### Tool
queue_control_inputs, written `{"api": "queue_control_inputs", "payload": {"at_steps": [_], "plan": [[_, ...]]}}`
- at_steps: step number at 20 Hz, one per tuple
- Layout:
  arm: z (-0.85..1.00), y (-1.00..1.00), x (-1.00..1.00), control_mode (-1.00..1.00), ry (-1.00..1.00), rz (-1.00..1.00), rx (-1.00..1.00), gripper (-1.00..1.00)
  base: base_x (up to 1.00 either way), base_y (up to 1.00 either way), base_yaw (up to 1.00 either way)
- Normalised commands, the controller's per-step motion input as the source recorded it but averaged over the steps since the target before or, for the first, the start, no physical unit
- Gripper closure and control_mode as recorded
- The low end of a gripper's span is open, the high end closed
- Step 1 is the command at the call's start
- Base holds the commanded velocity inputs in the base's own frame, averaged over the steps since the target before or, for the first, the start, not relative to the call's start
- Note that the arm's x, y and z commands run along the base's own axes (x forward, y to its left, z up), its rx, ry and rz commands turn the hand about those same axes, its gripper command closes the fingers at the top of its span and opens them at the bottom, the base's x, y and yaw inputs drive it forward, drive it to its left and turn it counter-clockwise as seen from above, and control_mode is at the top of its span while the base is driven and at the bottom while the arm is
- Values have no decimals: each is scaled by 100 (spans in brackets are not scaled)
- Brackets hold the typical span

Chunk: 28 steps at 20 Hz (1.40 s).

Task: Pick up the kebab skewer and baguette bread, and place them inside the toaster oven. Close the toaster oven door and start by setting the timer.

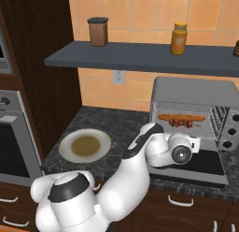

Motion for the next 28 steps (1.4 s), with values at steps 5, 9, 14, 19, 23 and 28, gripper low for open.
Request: {"api": "queue_control_inputs", "payload": {"at_steps": [5,9,14,19,23,28], "plan": [[0,0,22,-100,0,0,0,-100,0,0,0],[0,0,22,-100,0,0,0,-100,0,0,0],[0,0,23,-100,0,0,0,-100,0,0,0],[0,0,26,-100,0,0,0,-100,0,0,0],[0,0,26,-100,0,0,0,-100,0,0,0],[0,0,22,-100,0,0,0,-100,0,0,0]]}}
